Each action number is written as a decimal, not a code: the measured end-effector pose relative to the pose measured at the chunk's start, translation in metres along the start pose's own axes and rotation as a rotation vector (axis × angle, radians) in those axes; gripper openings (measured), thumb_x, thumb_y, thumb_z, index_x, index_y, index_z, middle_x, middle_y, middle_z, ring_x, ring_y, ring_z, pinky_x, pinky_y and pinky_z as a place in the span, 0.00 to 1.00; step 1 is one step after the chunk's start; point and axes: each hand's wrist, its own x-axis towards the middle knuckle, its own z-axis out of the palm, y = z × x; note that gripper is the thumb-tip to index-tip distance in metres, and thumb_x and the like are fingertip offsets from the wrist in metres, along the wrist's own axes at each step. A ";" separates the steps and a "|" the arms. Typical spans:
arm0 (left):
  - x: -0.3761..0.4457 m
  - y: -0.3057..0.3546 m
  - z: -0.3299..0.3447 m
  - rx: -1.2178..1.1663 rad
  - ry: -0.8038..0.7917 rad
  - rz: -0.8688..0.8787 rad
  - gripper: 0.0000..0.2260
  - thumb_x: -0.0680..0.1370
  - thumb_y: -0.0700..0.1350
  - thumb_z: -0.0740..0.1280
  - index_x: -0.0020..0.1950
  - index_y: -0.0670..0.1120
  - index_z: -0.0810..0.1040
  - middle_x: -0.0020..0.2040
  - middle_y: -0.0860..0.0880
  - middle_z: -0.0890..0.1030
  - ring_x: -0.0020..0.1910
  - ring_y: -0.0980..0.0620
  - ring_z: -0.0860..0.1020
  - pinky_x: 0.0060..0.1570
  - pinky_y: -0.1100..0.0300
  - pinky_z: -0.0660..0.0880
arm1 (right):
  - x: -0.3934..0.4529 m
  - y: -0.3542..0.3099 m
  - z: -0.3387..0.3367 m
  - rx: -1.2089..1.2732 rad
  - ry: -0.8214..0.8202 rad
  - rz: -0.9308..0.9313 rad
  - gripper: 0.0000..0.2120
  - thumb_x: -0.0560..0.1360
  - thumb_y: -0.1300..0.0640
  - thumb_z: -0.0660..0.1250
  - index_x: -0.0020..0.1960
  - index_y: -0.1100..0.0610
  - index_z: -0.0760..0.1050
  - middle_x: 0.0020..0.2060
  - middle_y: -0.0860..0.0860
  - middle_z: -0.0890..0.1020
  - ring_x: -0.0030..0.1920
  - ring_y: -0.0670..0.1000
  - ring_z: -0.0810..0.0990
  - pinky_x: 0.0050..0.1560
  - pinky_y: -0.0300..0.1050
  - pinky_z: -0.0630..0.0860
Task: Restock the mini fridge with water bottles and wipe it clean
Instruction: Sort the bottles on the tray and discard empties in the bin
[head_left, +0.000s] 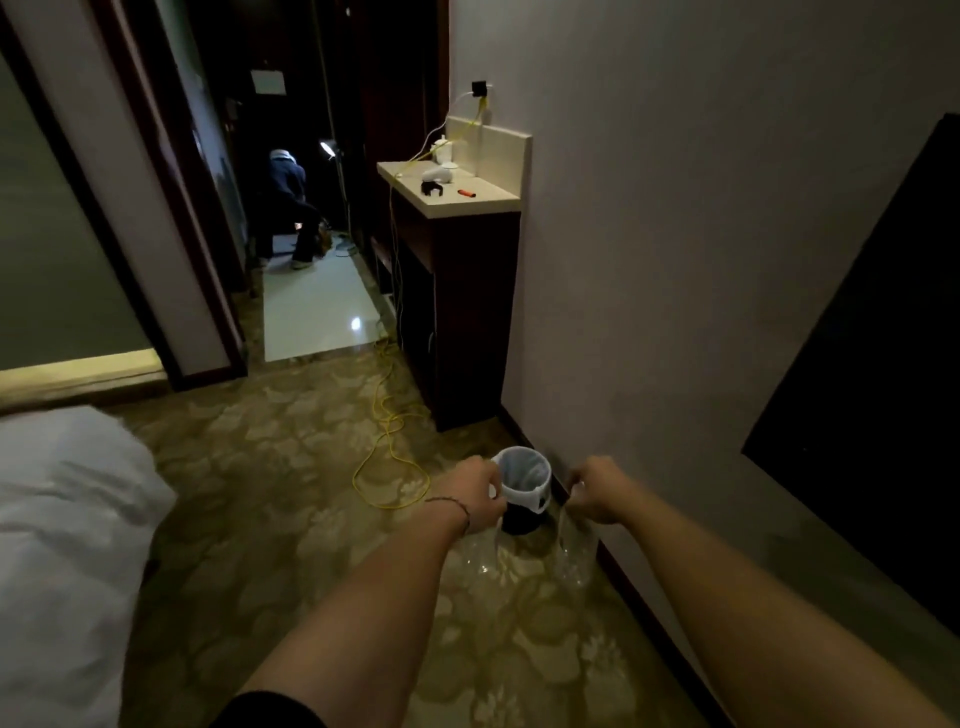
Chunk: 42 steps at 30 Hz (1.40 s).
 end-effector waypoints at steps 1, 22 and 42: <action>0.032 -0.005 -0.004 0.005 -0.009 0.009 0.06 0.74 0.49 0.68 0.48 0.50 0.78 0.54 0.47 0.76 0.53 0.47 0.76 0.50 0.55 0.74 | 0.028 0.004 -0.010 0.009 0.008 0.013 0.08 0.73 0.57 0.68 0.51 0.55 0.81 0.48 0.54 0.80 0.43 0.52 0.77 0.34 0.37 0.71; 0.464 -0.074 0.069 -0.010 -0.086 -0.058 0.09 0.76 0.49 0.67 0.54 0.47 0.77 0.53 0.49 0.73 0.51 0.47 0.76 0.52 0.51 0.76 | 0.462 0.105 -0.058 0.101 -0.046 0.080 0.13 0.75 0.56 0.69 0.59 0.57 0.79 0.58 0.56 0.78 0.54 0.56 0.79 0.52 0.47 0.78; 0.678 -0.292 0.455 0.046 -0.221 0.047 0.13 0.77 0.47 0.63 0.61 0.48 0.77 0.65 0.45 0.73 0.55 0.43 0.78 0.53 0.49 0.77 | 0.739 0.242 0.309 0.174 0.065 0.234 0.16 0.76 0.54 0.67 0.64 0.53 0.76 0.61 0.54 0.76 0.58 0.57 0.78 0.57 0.52 0.78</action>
